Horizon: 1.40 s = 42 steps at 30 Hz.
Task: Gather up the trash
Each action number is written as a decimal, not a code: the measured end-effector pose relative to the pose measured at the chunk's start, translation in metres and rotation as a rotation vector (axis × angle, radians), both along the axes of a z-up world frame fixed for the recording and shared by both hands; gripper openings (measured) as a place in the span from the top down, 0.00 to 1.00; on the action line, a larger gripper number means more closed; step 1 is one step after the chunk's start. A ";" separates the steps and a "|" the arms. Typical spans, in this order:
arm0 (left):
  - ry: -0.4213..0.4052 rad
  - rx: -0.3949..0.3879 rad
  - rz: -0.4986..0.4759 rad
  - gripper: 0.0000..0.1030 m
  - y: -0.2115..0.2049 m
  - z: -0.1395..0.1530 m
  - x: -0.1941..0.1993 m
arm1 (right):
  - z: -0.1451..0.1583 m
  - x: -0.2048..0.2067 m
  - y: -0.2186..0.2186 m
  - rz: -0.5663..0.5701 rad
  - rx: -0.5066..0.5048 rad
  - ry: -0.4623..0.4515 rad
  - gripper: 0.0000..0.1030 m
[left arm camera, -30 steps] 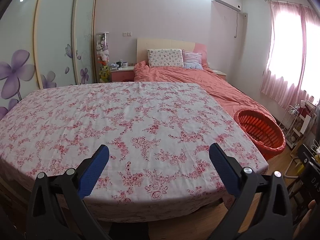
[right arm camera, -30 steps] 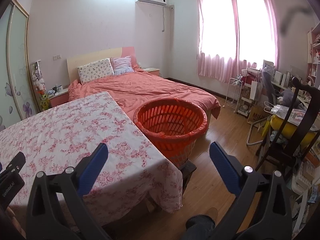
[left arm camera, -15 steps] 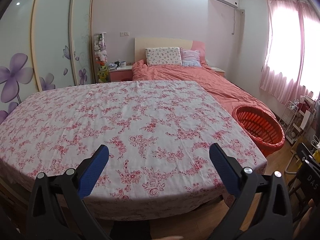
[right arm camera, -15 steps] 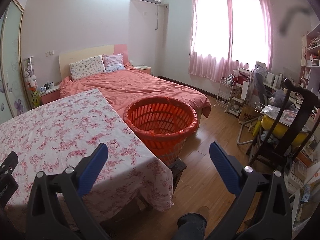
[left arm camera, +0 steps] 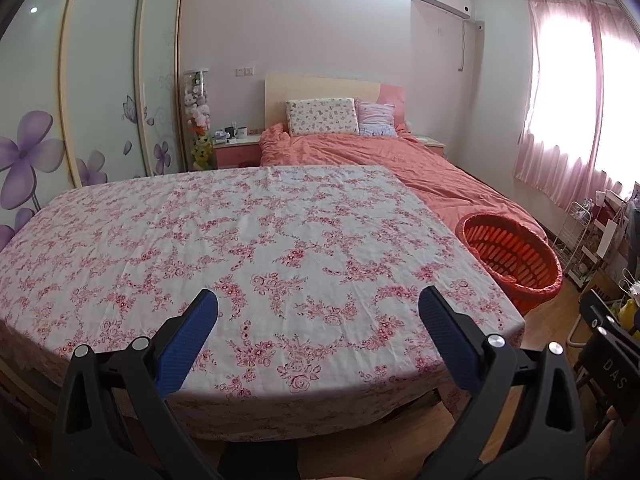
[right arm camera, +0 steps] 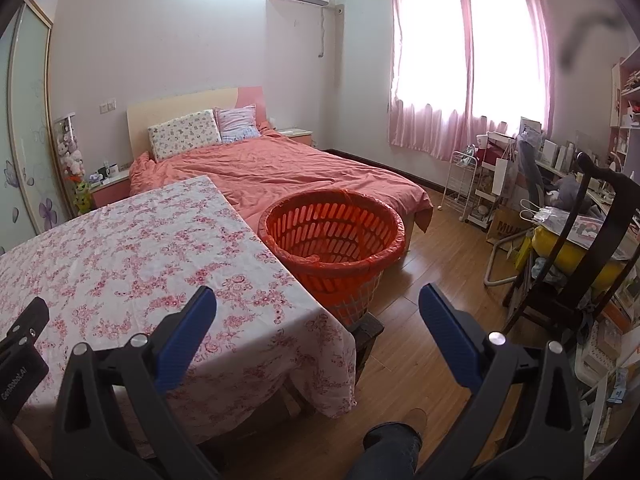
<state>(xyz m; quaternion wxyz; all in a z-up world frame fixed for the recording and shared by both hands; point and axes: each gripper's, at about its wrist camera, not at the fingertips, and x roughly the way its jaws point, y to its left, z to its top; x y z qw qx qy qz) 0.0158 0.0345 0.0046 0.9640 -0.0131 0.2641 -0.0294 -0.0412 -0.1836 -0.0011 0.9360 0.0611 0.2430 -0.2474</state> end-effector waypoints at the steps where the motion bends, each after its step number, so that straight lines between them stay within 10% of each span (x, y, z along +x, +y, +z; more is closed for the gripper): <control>1: -0.005 0.001 -0.001 0.03 0.000 0.001 -0.001 | 0.001 -0.001 0.000 0.001 0.001 -0.002 0.04; 42: -0.019 0.016 0.006 0.04 -0.005 0.006 -0.004 | 0.003 -0.003 0.001 0.013 0.008 -0.004 0.04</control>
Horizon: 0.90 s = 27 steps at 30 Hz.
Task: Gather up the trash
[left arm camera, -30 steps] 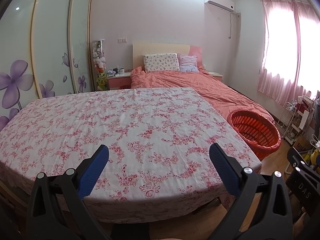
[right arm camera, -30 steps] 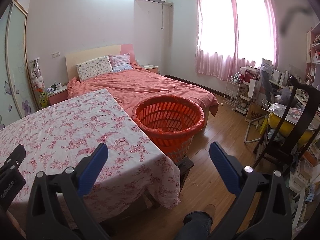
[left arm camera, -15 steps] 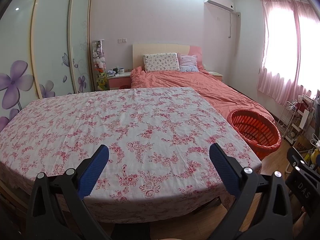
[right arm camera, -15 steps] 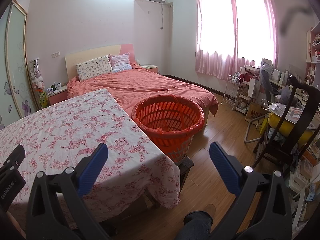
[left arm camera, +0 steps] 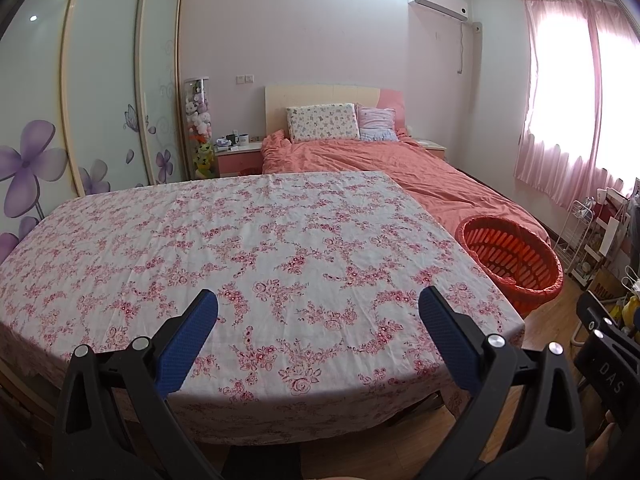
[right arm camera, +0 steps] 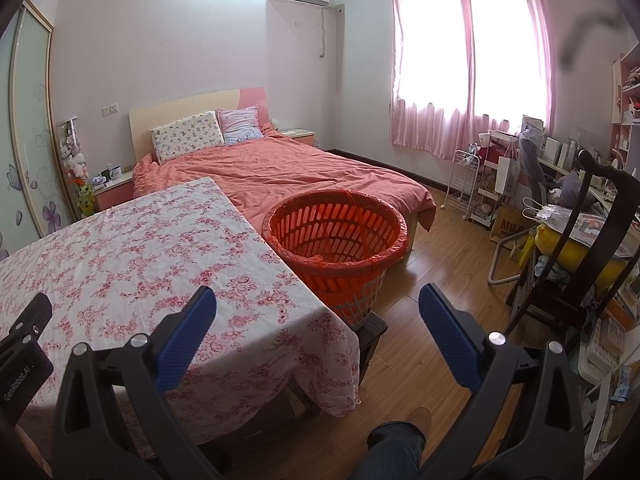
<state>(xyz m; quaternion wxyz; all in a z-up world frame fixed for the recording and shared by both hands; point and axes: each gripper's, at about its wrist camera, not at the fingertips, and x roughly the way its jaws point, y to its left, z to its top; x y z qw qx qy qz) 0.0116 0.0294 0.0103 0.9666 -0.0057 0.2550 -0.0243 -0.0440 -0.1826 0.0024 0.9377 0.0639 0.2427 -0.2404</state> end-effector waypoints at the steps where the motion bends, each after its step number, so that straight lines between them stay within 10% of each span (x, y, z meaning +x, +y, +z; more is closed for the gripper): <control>1: 0.000 0.000 0.000 0.04 0.000 0.000 0.000 | 0.000 0.000 0.000 0.000 0.001 0.000 0.04; 27: 0.009 0.003 -0.001 0.04 0.001 -0.005 -0.001 | 0.000 0.000 0.000 0.001 0.000 0.001 0.04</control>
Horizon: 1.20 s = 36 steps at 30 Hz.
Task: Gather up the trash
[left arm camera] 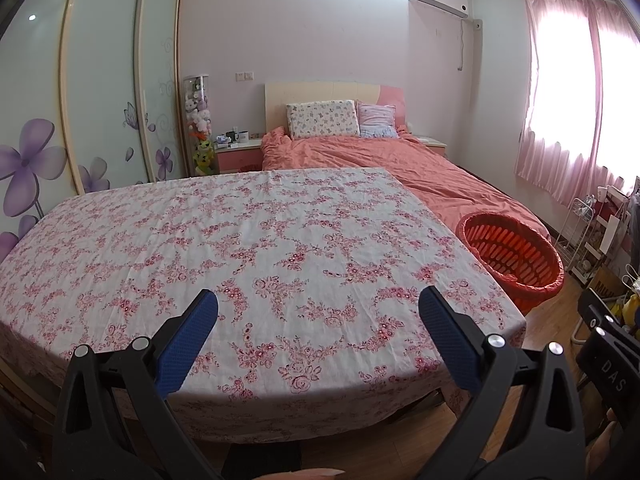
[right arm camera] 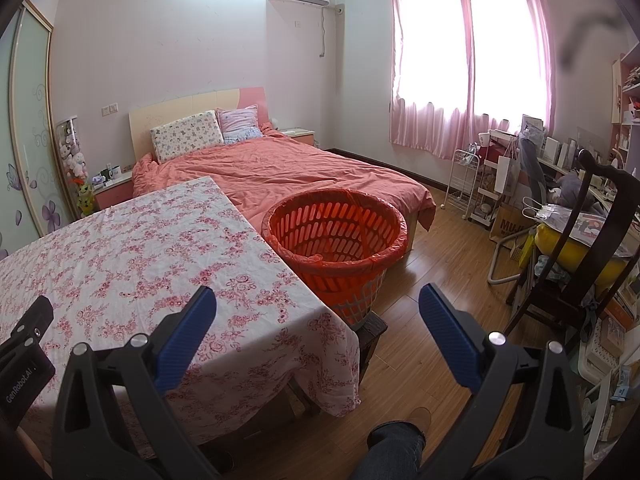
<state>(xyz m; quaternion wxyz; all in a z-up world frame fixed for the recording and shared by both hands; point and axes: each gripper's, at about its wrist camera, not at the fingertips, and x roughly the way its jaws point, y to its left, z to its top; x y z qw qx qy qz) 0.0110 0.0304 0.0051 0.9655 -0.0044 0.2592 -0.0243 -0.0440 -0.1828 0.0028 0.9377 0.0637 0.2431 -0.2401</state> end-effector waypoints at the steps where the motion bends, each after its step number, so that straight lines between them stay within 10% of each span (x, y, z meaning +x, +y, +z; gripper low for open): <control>1: 0.001 0.001 0.000 0.04 0.000 -0.001 -0.001 | 0.000 0.000 0.000 0.000 0.000 0.000 0.04; 36: 0.012 0.004 -0.003 0.04 -0.001 -0.001 0.002 | 0.001 0.001 -0.001 0.001 0.001 0.002 0.04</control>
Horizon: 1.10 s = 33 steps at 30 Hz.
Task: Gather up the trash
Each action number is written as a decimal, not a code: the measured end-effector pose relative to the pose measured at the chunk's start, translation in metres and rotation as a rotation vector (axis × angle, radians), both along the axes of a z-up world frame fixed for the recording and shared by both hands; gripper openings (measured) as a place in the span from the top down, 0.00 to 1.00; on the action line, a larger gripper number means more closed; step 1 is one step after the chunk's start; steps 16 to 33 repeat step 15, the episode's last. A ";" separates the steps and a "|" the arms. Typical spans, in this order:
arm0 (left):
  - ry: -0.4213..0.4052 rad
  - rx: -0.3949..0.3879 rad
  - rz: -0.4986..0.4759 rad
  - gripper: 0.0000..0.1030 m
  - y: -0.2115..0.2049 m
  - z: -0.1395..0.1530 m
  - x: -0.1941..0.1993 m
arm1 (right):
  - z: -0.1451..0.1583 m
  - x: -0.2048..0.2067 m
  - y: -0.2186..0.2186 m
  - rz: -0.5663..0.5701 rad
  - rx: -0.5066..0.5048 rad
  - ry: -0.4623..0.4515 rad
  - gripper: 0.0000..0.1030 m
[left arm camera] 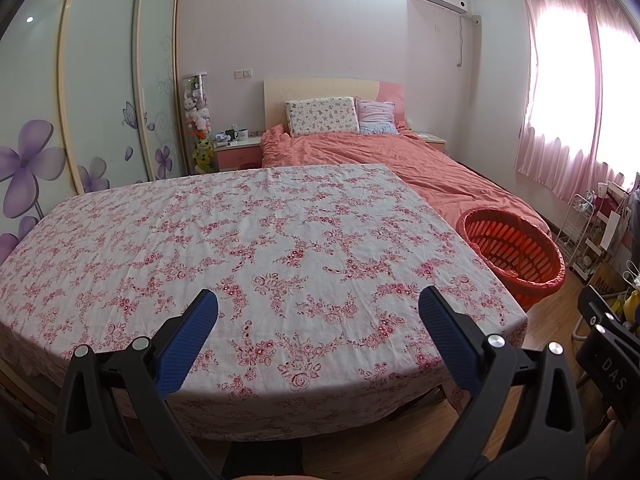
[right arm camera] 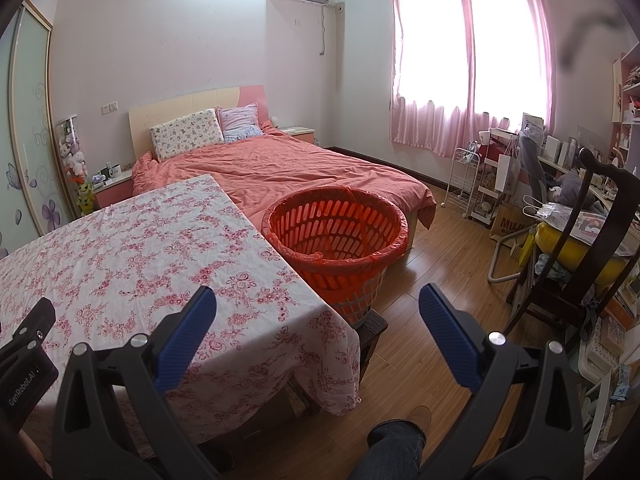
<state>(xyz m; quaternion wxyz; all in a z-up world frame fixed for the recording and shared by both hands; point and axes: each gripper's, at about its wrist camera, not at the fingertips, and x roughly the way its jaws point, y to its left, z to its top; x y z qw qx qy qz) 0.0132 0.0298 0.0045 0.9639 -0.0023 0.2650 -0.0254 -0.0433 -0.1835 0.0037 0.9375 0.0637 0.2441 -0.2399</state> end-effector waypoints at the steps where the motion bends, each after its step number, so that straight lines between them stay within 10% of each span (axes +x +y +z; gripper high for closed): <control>1: 0.000 -0.001 0.000 0.04 0.000 0.000 0.000 | 0.000 0.000 0.000 0.000 0.000 0.000 0.04; 33: 0.009 -0.005 0.000 0.04 0.004 -0.003 -0.001 | 0.001 0.000 0.000 0.000 0.001 0.001 0.04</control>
